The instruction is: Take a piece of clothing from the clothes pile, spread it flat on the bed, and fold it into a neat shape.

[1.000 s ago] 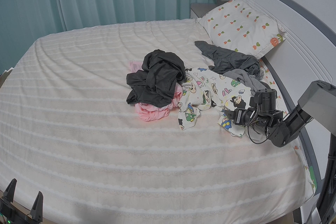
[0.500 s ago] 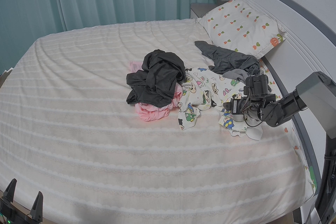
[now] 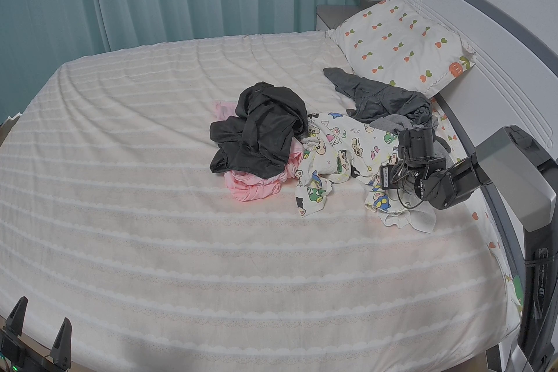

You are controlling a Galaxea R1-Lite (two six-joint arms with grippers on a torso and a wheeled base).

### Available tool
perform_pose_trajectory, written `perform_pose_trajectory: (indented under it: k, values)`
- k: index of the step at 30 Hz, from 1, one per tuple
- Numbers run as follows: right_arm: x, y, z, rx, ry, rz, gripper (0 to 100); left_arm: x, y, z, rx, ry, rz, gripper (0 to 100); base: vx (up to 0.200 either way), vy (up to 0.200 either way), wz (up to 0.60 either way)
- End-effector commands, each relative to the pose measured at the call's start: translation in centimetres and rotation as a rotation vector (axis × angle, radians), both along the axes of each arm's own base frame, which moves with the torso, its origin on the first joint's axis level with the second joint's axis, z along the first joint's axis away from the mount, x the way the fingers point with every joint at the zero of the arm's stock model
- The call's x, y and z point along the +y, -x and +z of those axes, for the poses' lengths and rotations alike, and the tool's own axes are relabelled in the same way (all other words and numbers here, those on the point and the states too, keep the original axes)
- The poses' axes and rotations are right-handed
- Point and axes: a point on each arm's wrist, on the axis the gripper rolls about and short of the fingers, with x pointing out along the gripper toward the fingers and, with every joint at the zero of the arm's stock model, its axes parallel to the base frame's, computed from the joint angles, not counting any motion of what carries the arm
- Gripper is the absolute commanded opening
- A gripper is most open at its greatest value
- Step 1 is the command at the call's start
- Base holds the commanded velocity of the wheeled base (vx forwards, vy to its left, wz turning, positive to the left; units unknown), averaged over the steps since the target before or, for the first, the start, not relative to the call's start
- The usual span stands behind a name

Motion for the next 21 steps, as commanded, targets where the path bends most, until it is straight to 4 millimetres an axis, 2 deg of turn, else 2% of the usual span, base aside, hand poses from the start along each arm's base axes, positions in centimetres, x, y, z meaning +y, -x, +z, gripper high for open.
perform_pose_trajectory:
  k: [1,8,11,13,14,18,20,21]
  values:
    - [0.1,0.3,0.5,-0.007,-0.012,0.000,0,0.0,0.0,-0.4,0.006,0.002,-0.001,100,0.000,0.000,0.00]
    - [1.2,3.6,2.1,0.015,-0.116,0.024,0,0.0,0.0,-0.4,0.006,0.000,-0.001,100,0.000,0.000,0.00]
    - [2.1,6.1,4.4,0.012,-0.266,0.085,0,0.0,0.0,-0.4,0.006,0.000,0.001,100,0.000,0.000,0.00]
    - [2.2,6.9,5.0,0.015,-0.314,0.105,0,0.0,0.0,-0.4,0.006,0.000,0.001,100,0.000,0.000,0.00]
    - [2.2,8.4,6.5,0.016,-0.409,0.144,0,0.0,0.0,-0.4,0.006,0.000,0.001,100,0.000,0.000,0.00]
    - [1.1,11.3,9.1,0.029,-0.540,0.216,0,0.0,0.0,-0.4,0.006,0.000,-0.001,100,0.000,0.000,0.00]
    - [1.0,11.6,9.3,0.031,-0.553,0.226,0,0.0,0.0,-0.4,0.006,0.000,-0.001,100,0.000,0.000,0.00]
    - [0.1,13.9,11.1,0.035,-0.636,0.280,0,0.0,0.0,-0.4,0.006,0.000,0.001,100,0.000,0.000,0.00]
